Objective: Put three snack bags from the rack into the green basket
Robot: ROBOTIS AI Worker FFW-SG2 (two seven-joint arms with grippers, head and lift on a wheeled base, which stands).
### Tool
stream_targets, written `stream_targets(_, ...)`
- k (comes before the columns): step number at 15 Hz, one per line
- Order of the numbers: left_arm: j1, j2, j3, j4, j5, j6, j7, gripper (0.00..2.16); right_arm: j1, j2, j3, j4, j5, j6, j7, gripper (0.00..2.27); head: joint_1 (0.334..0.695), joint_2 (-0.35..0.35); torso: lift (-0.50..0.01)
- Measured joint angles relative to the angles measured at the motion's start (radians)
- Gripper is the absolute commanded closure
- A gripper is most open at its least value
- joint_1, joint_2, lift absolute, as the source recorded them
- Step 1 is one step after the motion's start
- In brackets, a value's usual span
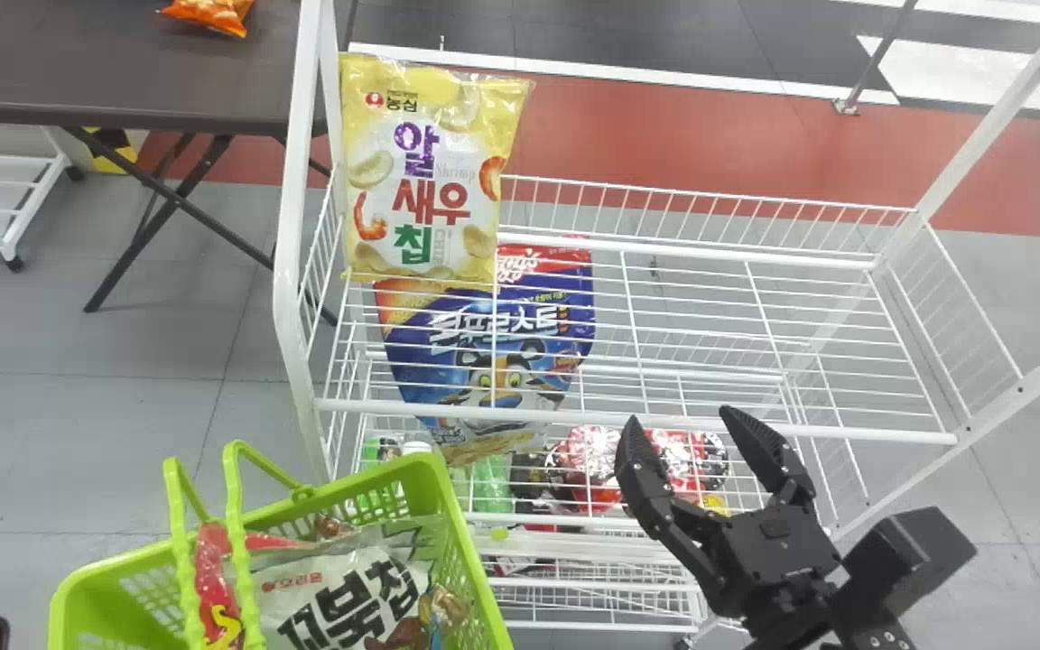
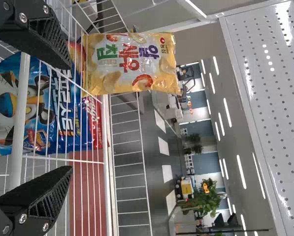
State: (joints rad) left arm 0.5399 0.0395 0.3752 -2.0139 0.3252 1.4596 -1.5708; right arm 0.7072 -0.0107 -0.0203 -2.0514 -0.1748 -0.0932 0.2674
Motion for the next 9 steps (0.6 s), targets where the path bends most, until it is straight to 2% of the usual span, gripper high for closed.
stream_targets(9,0.000,-0.003,-0.006,0.002,-0.004,0.000,0.000,2.15,-0.006,0.000,0.011,0.000,0.006,-0.002,-0.008,0.09,0.695,-0.116,0.000)
